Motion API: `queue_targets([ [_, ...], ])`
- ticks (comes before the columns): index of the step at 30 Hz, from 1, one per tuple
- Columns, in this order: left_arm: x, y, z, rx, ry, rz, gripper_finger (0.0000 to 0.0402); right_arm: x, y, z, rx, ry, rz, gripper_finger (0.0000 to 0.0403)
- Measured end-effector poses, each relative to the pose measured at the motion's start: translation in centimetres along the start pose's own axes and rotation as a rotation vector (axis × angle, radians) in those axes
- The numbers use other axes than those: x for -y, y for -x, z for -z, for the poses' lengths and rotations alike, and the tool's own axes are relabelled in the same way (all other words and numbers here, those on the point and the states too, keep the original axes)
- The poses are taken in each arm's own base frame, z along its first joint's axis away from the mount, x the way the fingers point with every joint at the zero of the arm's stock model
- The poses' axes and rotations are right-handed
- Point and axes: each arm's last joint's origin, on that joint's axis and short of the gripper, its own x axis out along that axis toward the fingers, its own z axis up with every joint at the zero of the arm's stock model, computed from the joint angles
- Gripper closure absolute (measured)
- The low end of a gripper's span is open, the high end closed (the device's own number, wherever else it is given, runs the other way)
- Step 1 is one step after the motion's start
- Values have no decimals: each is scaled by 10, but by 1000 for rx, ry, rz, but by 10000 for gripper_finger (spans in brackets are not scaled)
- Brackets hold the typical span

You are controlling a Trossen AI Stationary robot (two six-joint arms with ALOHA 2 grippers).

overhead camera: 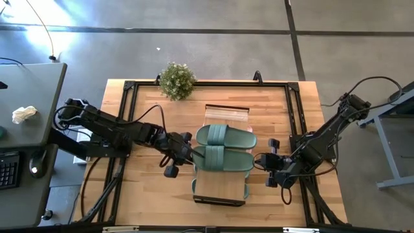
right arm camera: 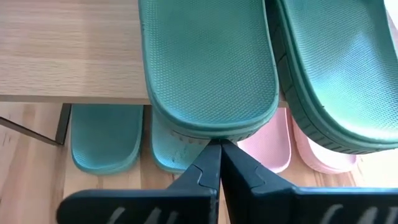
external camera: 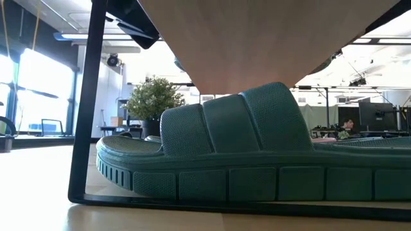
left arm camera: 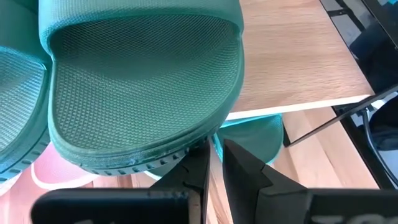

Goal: Pick and place slides into the shelf
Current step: Put the green slipper on the shelf, then return to Home Position

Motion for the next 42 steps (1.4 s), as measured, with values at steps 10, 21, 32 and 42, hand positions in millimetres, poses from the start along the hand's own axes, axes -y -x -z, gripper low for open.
queue_targets([
  [10, 1, 0, 4, -40, 4, 21, 369, 2, 0, 3, -35, -12, 4, 403],
  [21, 1, 1, 7, -75, 11, 52, 369, 3, 0, 5, -61, -21, 2, 403],
  [32, 2, 4, 14, -139, 27, 62, 369, 31, 19, 9, -132, -268, 255, 403],
  [42, 2, 7, 12, -121, 23, 33, 369, 62, 15, 17, -62, -355, 152, 403],
])
